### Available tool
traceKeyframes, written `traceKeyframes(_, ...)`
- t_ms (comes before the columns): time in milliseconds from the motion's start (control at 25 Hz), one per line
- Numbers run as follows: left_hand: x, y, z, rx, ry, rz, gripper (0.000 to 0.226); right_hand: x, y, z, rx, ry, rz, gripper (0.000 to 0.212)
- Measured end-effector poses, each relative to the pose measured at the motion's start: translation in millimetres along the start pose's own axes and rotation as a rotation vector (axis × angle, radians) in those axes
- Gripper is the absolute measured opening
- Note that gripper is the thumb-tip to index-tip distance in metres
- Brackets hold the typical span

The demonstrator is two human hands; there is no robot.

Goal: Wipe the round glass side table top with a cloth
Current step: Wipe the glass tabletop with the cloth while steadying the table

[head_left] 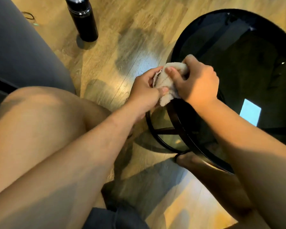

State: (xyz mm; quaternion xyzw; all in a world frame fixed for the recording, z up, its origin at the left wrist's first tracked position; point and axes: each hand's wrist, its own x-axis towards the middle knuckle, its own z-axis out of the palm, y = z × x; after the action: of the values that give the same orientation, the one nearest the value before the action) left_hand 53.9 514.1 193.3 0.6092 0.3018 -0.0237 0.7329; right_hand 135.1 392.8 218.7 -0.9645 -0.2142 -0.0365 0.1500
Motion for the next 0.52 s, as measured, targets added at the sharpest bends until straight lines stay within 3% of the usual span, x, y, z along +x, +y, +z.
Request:
traceKeyframes(80, 25, 17, 5, 0.045, -0.06, 0.022, 0.044, 31, 9, 0, -0.052, 0.023, 0.03, 0.044)
traceKeyframes(160, 44, 37, 12, 0.096, -0.051, 0.064, 0.037, 55, 13, 3, -0.141, 0.076, -0.062, 0.044)
traceKeyframes(240, 52, 48, 20, 0.121, 0.042, 0.09, 0.036, 69, 13, 0, -0.24, -0.004, -0.375, 0.047)
traceKeyframes(320, 44, 40, 21, 0.122, 0.149, 0.057, 0.034, 67, 12, -6, -0.281, -0.238, -0.63, 0.051)
traceKeyframes(440, 19, 22, 15, 0.119, 0.375, -0.014, 0.023, 49, 14, -12, -0.329, -0.257, -0.764, 0.047)
traceKeyframes(520, -2, 22, 16, 0.122, 0.448, 0.074, 0.018, 45, 11, -14, -0.321, -0.204, -0.77, 0.043)
